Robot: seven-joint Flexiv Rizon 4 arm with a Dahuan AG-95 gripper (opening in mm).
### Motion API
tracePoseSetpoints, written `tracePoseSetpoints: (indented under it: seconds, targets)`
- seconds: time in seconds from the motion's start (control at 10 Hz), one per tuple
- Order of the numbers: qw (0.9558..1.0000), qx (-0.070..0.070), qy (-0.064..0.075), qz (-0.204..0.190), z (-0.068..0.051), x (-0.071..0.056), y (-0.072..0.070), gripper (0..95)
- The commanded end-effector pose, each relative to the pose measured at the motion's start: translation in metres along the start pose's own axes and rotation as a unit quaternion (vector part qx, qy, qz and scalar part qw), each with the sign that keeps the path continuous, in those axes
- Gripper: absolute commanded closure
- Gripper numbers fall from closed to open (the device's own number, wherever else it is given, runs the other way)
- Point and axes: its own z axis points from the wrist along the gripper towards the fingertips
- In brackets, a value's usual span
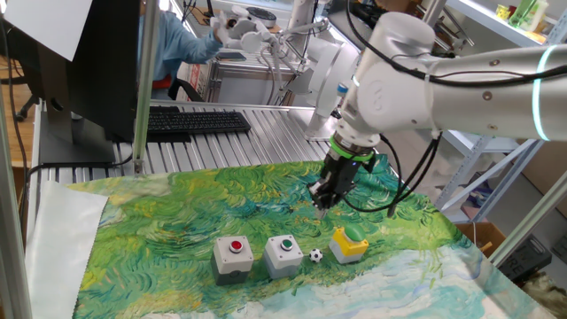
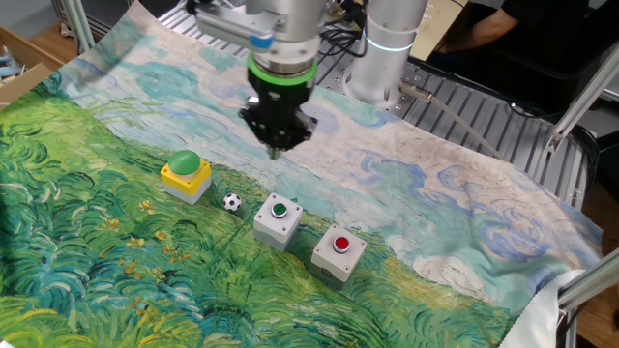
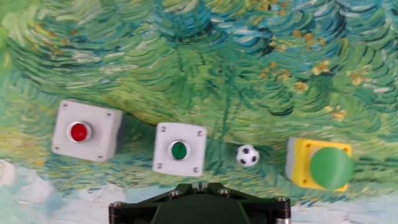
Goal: Press three buttons from left to right in sequence
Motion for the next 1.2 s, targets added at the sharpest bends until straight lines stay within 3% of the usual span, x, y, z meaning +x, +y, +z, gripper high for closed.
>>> tracePoseSetpoints:
  seconds: [0.1, 0.6, 0.8, 1.2]
  targets:
    - [1.0000, 0.000, 0.002, 0.007, 0.000, 0.001, 0.012, 95.0]
    - [0.9999, 0.007, 0.001, 0.013, 0.017, -0.003, 0.029, 95.0]
    - [0.9999, 0.014, 0.003, 0.009, 0.023, -0.007, 0.027, 95.0]
    - [0.9998, 0.012, 0.002, 0.015, 0.043, -0.017, 0.015, 95.0]
